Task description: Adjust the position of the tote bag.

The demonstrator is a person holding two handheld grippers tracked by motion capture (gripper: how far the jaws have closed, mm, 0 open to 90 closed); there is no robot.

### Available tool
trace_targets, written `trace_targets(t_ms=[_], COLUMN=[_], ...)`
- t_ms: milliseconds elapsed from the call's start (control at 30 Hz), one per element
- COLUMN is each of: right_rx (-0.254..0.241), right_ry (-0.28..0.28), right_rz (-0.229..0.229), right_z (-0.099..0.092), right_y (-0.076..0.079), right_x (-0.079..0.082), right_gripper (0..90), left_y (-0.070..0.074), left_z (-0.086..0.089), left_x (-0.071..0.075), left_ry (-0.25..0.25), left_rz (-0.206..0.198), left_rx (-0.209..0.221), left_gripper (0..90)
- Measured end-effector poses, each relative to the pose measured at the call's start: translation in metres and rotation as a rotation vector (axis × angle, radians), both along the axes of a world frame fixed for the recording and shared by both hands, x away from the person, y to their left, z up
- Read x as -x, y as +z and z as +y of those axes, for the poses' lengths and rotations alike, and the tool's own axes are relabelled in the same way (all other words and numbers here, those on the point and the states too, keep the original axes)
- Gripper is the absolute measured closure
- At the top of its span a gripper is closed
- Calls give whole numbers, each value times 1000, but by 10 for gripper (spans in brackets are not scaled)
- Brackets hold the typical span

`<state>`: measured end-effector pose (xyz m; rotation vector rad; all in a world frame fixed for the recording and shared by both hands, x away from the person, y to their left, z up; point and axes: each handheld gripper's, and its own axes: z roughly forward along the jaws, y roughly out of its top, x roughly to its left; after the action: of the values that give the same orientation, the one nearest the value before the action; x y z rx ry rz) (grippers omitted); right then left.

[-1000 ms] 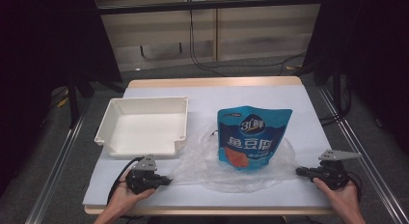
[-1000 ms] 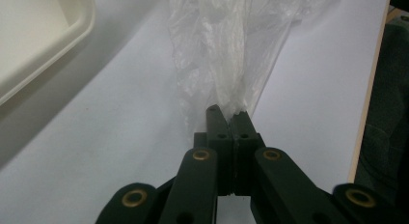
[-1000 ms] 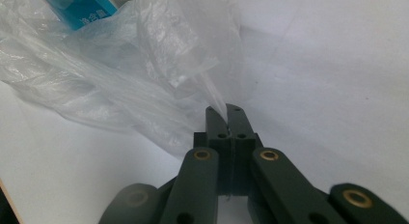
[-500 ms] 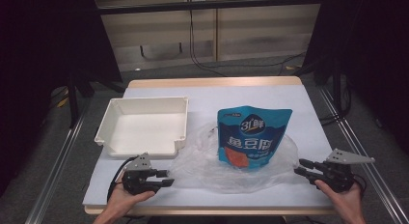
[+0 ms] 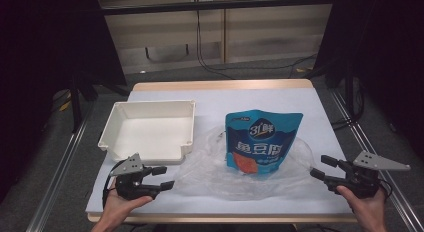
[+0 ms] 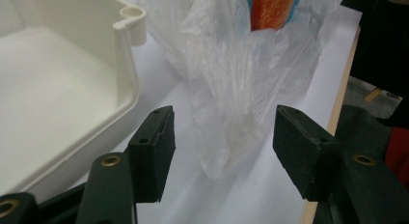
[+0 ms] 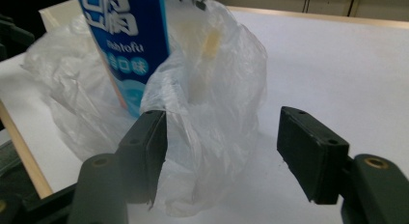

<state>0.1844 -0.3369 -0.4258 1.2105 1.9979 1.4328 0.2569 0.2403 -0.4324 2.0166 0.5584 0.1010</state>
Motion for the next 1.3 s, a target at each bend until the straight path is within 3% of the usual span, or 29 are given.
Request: trace_targets(t_ms=[233, 333, 433, 533, 667, 767, 867, 967, 1067, 1100, 1167, 1300], right_rx=[-6, -3, -11, 11, 41, 75, 96, 119, 136, 145, 165, 186], right_ry=[33, 36, 57, 93, 155, 184, 211, 208, 192, 187, 189, 183], right_rz=[-20, -32, -46, -29, -5, 5, 29, 62, 91, 99, 116, 145], right_z=[7, 8, 9, 19, 36, 46, 52, 54, 53, 53, 54, 58], right_y=[13, 15, 16, 15, 16, 16, 14, 8, 4, 3, 0, -5], right_x=[11, 16, 16, 12, 3, -4, -12, -22, -34, -38, -45, -55], right_gripper=[337, 369, 551, 684, 788, 850, 876, 892, 900, 900, 900, 900], left_y=[9, 8, 10, 16, 23, 26, 22, 18, 19, 19, 21, 12], left_z=[-11, -12, -14, -20, -39, -56, -73, -90, -104, -108, -119, -134], left_x=[8, 8, 9, 11, 10, 4, -8, -19, -27, -30, -34, -50], left_ry=[-26, -26, -18, -49, -88, -123, -141, -151, -158, -170, -173, -128], left_rz=[-15, -4, -8, -21, -27, -23, -35, -42, -39, -47, -57, -30], left_rx=[22, 23, 25, 35, 29, 18, -28, -69, -52, -80, -104, -128], left_gripper=[471, 486, 544, 651, 760, 780, 796, 821, 838, 840, 840, 849])
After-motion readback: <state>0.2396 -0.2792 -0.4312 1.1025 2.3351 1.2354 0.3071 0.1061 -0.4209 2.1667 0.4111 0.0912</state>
